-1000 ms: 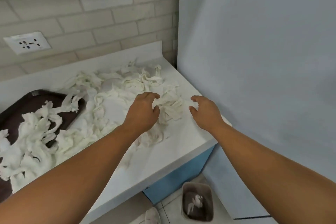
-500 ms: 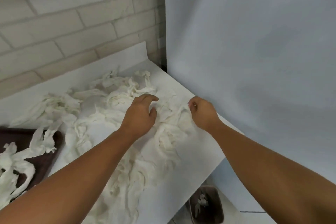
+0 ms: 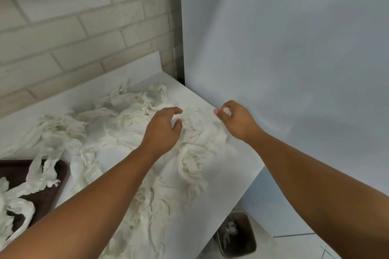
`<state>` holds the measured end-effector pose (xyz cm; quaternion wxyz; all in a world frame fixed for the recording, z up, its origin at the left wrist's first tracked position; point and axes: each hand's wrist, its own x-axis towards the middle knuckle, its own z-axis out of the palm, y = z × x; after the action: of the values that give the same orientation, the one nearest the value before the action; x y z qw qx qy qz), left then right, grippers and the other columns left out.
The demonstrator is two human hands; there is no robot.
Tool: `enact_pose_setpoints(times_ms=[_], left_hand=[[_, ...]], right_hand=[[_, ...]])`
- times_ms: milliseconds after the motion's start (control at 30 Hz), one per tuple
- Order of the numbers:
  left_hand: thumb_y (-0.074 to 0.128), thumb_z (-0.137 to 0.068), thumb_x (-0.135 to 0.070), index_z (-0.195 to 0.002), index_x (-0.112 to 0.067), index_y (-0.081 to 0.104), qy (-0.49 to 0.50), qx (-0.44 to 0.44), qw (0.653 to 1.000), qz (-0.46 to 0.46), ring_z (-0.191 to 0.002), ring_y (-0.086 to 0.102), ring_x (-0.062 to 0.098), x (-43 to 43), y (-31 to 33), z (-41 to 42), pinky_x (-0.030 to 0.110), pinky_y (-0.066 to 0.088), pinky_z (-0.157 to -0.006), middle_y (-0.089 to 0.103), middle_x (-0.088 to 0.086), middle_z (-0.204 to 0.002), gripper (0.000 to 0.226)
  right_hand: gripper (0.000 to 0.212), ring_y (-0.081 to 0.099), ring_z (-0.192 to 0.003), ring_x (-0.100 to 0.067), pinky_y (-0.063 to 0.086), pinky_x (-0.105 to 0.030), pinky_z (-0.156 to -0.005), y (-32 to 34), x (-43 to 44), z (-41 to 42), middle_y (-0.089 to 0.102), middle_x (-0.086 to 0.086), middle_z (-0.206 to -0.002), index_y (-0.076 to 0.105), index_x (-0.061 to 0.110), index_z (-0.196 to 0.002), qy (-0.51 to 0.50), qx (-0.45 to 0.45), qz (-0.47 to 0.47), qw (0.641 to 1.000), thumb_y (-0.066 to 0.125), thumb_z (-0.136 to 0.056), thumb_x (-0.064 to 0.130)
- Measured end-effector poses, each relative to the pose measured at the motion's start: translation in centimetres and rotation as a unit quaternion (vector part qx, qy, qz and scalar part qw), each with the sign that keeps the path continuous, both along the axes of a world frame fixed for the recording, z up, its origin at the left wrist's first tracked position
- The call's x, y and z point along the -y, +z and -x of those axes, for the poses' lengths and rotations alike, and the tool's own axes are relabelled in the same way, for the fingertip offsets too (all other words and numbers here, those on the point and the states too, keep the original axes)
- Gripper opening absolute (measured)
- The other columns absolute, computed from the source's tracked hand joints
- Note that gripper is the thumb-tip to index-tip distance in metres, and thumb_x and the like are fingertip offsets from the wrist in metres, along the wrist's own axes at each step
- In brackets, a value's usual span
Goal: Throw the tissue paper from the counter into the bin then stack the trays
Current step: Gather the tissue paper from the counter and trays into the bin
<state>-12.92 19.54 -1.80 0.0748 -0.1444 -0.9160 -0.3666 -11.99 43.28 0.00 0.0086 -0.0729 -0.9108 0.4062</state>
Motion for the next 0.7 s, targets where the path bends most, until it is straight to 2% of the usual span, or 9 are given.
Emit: enact_pose_setpoints(times_ms=[67, 167, 233, 300, 367, 467, 533, 600, 700], left_hand=[[0.057, -0.095, -0.023, -0.122, -0.021, 0.061, -0.014, 0.009, 1.000, -0.012, -0.105, 0.057, 0.010, -0.4, -0.1, -0.5, 0.025, 0.047, -0.091, 0.063, -0.008, -0.115, 0.028], [0.058, -0.095, -0.028, -0.117, -0.021, 0.064, -0.057, 0.025, 0.998, 0.018, -0.094, 0.059, 0.011, -1.4, -0.7, -1.1, 0.028, 0.049, -0.086, 0.065, -0.009, -0.102, 0.023], [0.060, -0.094, -0.032, -0.118, -0.021, 0.065, -0.092, 0.059, 0.992, 0.070, -0.097, 0.059, 0.014, -2.2, -1.0, -1.3, 0.027, 0.048, -0.087, 0.065, -0.008, -0.104, 0.026], [0.063, -0.092, -0.035, -0.124, -0.022, 0.063, -0.136, 0.088, 0.974, 0.155, -0.109, 0.056, 0.019, -3.1, -1.2, -1.6, 0.028, 0.045, -0.091, 0.064, -0.003, -0.115, 0.034], [0.064, -0.091, -0.036, -0.129, -0.024, 0.060, -0.169, 0.101, 0.947, 0.254, -0.118, 0.050, 0.022, -3.8, -1.5, -1.8, 0.035, 0.044, -0.097, 0.060, -0.001, -0.126, 0.040], [0.063, -0.093, -0.032, -0.129, -0.028, 0.060, -0.164, 0.101, 0.919, 0.344, -0.115, 0.051, 0.022, -4.3, -2.6, -1.7, 0.035, 0.043, -0.094, 0.062, -0.002, -0.121, 0.037], [0.062, -0.093, -0.027, -0.119, -0.029, 0.066, -0.143, 0.087, 0.925, 0.342, -0.105, 0.057, 0.020, -4.2, -3.0, -1.7, 0.030, 0.044, -0.086, 0.067, -0.005, -0.107, 0.026], [0.061, -0.094, -0.027, -0.109, -0.029, 0.071, -0.127, 0.053, 0.937, 0.320, -0.099, 0.058, 0.019, -4.0, -2.6, -1.8, 0.030, 0.044, -0.085, 0.069, -0.007, -0.099, 0.018], [0.063, -0.094, -0.031, -0.102, -0.026, 0.071, -0.097, 0.046, 0.962, 0.252, -0.097, 0.058, 0.019, -3.6, -0.9, -1.7, 0.036, 0.046, -0.089, 0.070, -0.004, -0.098, 0.013]], right_hand=[[0.023, 0.051, -0.067, -0.017, 0.038, -0.020, -0.055, -0.3, -0.6, -0.5, 0.054, 0.001, -0.077, 0.051, 0.014, -0.088, -0.001, 0.010, -0.039, 0.999, 0.060, -0.094, 0.035], [0.026, 0.044, -0.060, -0.017, 0.033, -0.024, -0.051, -0.3, -1.4, -1.7, 0.046, 0.000, -0.071, 0.042, 0.011, -0.085, -0.021, 0.016, -0.069, 0.997, 0.056, -0.097, 0.030], [0.023, 0.048, -0.065, -0.016, 0.034, -0.024, -0.052, -0.5, -2.1, -2.5, 0.051, -0.003, -0.078, 0.041, 0.011, -0.088, -0.026, 0.023, -0.064, 0.997, 0.054, -0.098, 0.027], [0.014, 0.057, -0.070, -0.008, 0.037, -0.021, -0.052, -0.8, -2.8, -3.4, 0.059, -0.004, -0.089, 0.040, 0.012, -0.094, -0.034, 0.041, -0.020, 0.998, 0.050, -0.099, 0.019], [0.004, 0.062, -0.073, -0.013, 0.040, -0.020, -0.054, -0.9, -3.6, -4.2, 0.063, -0.004, -0.088, 0.042, 0.013, -0.099, -0.053, 0.048, -0.017, 0.997, 0.045, -0.099, 0.015], [0.017, 0.054, -0.072, -0.018, 0.039, -0.026, -0.056, -1.2, -4.7, -5.4, 0.062, -0.002, -0.085, 0.046, 0.015, -0.088, -0.068, 0.061, 0.004, 0.996, 0.037, -0.101, 0.020], [0.013, 0.051, -0.071, -0.014, 0.037, -0.025, -0.056, -1.5, -5.1, -6.3, 0.055, 0.001, -0.082, 0.041, 0.012, -0.093, -0.051, 0.052, -0.031, 0.997, 0.037, -0.103, 0.020], [0.018, 0.045, -0.064, -0.012, 0.033, -0.023, -0.052, -1.7, -5.1, -7.0, 0.046, 0.001, -0.075, 0.036, 0.009, -0.102, -0.050, 0.041, -0.065, 0.996, 0.041, -0.103, 0.026], [0.028, 0.045, -0.064, -0.010, 0.035, -0.025, -0.054, -2.1, -5.0, -7.8, 0.047, 0.000, -0.077, 0.034, 0.012, -0.106, -0.043, 0.039, -0.023, 0.998, 0.051, -0.099, 0.033]])
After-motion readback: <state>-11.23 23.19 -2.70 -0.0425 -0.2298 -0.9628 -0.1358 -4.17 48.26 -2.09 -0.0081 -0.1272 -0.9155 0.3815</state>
